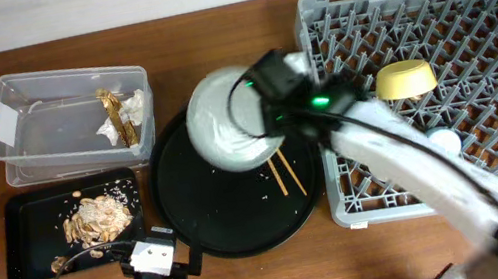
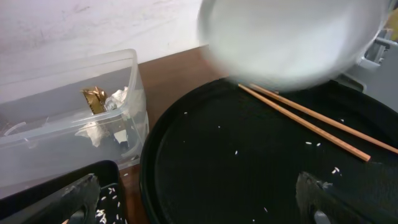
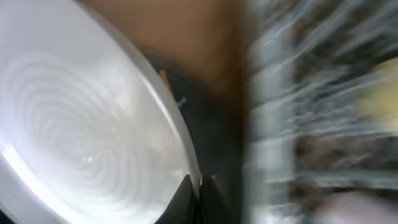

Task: Sort waste into correct bins and load items into the dishwasher rack
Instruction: 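Grasp the grey plate edge with the right gripper, then stand the grey plate upright in the rack with the right gripper, then grasp the wooden chopsticks on the round tray with the right gripper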

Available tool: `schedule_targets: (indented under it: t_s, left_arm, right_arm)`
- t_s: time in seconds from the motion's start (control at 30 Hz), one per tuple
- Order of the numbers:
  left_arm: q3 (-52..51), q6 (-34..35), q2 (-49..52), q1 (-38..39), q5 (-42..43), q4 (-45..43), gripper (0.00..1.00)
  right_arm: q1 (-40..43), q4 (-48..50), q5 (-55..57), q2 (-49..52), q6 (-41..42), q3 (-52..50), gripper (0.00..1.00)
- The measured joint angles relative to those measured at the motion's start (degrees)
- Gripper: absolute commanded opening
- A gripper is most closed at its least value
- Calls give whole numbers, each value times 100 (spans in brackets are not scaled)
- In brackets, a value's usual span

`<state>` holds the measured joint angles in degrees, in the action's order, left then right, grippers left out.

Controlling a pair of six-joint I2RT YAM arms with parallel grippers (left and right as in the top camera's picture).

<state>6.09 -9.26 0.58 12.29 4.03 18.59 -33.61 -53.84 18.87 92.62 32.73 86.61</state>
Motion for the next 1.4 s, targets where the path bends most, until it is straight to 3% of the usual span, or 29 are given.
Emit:
schedule_targets:
  t_s: [0.07,0.2,0.33,0.43,0.73,0.93,0.97,1.03,1.1,1.23,1.37,1.4]
  left_arm:
    - [0,0,0,0,0,2,99]
    - [0,0,0,0,0,2,99]
    - [0,-2,0,0,0,4,99]
    - [0,0,4,0,0,4,99]
    - [0,0,0,0,0,2,99]
    - [0,0,0,0,0,4,99]
    - [0,0,0,0,0,2,99]
    - [0,0,0,0,0,2,99]
    - [0,0,0,0,0,4,99]
    - [0,0,-2,0,0,7,99]
    - [0,-2,7,0,0,-7,99]
    - [0,0,0,0,0,2,99]
  right_arm:
    - [258,-291,1502,-621,-223,7,4]
    - [1215,-651,3976,-605,-378,7,4]
    - [1902,-553,4835,-72,-487,4,4]
    - [1923,640,5149,352,-1169,-26,4]
    - [2267,1884,4660,542,-1902,-37,4]
    - [2382,2090,4162,1528,-1941,-37,4]
    - [2382,2124,4094,1600,-1934,-37,6]
    - [2380,2135,4074,1611,-1941,-37,44]
    - [2341,2114,4030,1611,-2004,-37,64]
    - [1928,1725,3742,1351,-2317,-39,70]
    - [1410,284,1397,-4,-2131,15,66]
    - [1220,-22,72,-308,-2050,33,64]
